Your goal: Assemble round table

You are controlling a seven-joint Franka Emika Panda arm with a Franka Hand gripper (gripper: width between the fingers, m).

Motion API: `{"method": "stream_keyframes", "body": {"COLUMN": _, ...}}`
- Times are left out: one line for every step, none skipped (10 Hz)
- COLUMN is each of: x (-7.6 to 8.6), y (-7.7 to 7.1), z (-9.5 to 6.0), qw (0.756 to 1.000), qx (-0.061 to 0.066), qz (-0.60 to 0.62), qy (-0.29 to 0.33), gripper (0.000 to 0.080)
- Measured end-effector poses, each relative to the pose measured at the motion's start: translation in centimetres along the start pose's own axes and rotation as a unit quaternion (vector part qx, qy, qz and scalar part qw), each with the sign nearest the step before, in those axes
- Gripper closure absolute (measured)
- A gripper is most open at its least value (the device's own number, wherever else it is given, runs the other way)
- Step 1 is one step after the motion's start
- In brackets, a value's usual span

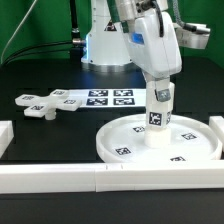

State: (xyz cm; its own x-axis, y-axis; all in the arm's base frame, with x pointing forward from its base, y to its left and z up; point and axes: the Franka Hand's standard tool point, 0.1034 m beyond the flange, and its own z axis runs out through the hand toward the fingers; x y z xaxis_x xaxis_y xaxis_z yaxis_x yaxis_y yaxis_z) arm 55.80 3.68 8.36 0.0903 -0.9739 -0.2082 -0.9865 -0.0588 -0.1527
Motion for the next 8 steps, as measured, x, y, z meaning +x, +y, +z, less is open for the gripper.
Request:
{"method": "stream_keyframes", "body": {"x": -0.02, "y": -0.01, "z": 0.00, "qw": 1.000, "qx": 0.000, "qz": -0.004, "qy": 0.000, "gripper": 0.0186}}
{"method": "stream_keyframes", "body": {"x": -0.13, "y": -0.31, "z": -0.15, "qw": 0.999, "qx": 0.000, "qz": -0.054, "qy": 0.003, "gripper": 0.0155}}
{"method": "stream_keyframes", "body": {"x": -0.10, "y": -0.31, "z": -0.14, "qw": 0.995, "qx": 0.000, "qz": -0.100, "qy": 0.003, "gripper": 0.0155}}
{"method": "stream_keyframes", "body": {"x": -0.10, "y": -0.30, "z": -0.13, "qw": 0.990, "qx": 0.000, "qz": -0.143, "qy": 0.003, "gripper": 0.0151}}
{"method": "stream_keyframes", "body": {"x": -0.09, "y": -0.30, "z": -0.13, "qw": 0.983, "qx": 0.000, "qz": -0.185, "qy": 0.003, "gripper": 0.0151}}
{"method": "stream_keyframes", "body": {"x": -0.24, "y": -0.39, "z": -0.16, "qw": 0.973, "qx": -0.005, "qz": -0.233, "qy": 0.005, "gripper": 0.0151}}
{"method": "stream_keyframes", "body": {"x": -0.43, "y": -0.67, "z": -0.31, "qw": 0.954, "qx": -0.013, "qz": -0.300, "qy": 0.011, "gripper": 0.0151}}
{"method": "stream_keyframes", "body": {"x": -0.48, "y": -0.85, "z": -0.39, "qw": 0.934, "qx": -0.017, "qz": -0.356, "qy": 0.016, "gripper": 0.0151}}
